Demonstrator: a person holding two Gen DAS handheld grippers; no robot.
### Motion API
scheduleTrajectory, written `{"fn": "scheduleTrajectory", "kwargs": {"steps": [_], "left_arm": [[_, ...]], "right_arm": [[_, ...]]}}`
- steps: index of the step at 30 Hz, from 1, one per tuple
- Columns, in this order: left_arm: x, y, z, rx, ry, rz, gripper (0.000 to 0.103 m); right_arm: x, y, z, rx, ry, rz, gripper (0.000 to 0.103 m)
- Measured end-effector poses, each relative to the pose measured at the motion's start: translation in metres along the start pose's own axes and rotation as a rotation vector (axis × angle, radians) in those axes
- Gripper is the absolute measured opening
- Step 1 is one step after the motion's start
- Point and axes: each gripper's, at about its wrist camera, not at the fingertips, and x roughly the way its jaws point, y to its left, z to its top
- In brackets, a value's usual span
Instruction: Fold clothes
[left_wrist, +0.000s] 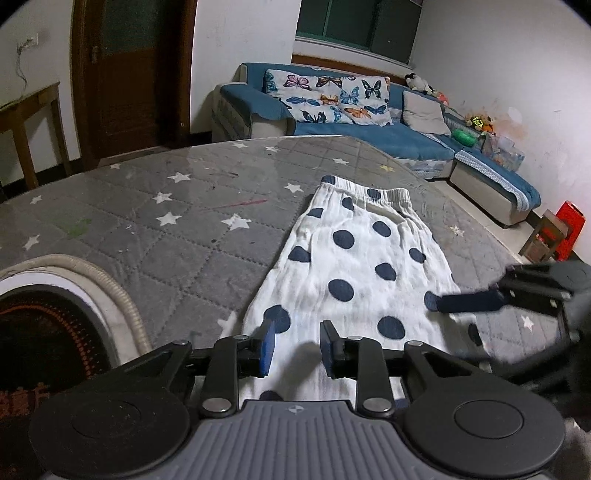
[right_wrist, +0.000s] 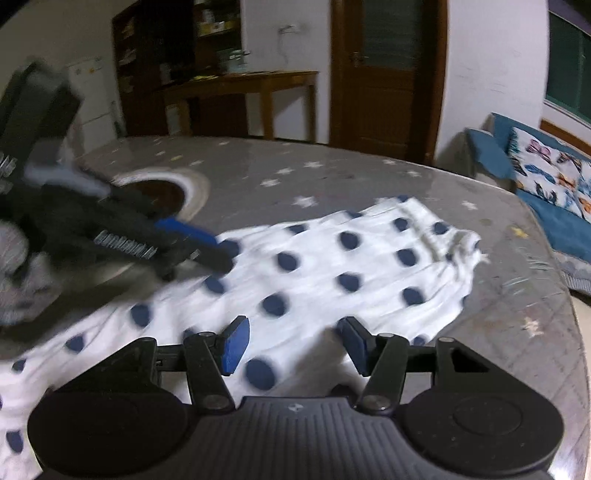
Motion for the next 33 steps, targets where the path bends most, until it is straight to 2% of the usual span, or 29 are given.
{"fn": "scheduleTrajectory", "kwargs": {"steps": [2, 8, 13, 17, 23, 28, 33], "left_arm": [[0.0, 0.002, -0.002, 0.011, 0.001, 0.026, 0.029], [0.004, 0.014, -0.006, -0.003, 0.006, 0.076, 0.032], [-0.022, 0.01, -0.011, 0.002, -0.02, 0.039, 0.031], [-0.05, -0.003, -0.029, 0.046, -0.023, -0.021, 0.034], [-0.086, -0.017, -0.073, 0.115, 0.012, -0.078, 0.035], [-0.107, -0.024, -0.099, 0.147, 0.009, -0.08, 0.034], [-0.109, -0.031, -0.115, 0.194, -0.004, -0.041, 0.034]], "right_arm": [[-0.003, 0.01, -0.009, -0.01, 0.01, 0.01, 0.058], [-0.029, 0.017, -0.036, 0.018, -0.002, -0.038, 0.059], [-0.053, 0.026, -0.042, 0.035, -0.024, -0.051, 0.059], [-0.066, 0.047, -0.042, 0.011, -0.053, 0.006, 0.059], [-0.078, 0.081, -0.049, -0.027, -0.059, 0.085, 0.06], [-0.09, 0.106, -0.055, -0.05, -0.058, 0.15, 0.06], [-0.095, 0.128, -0.067, -0.071, -0.043, 0.206, 0.06]]}}
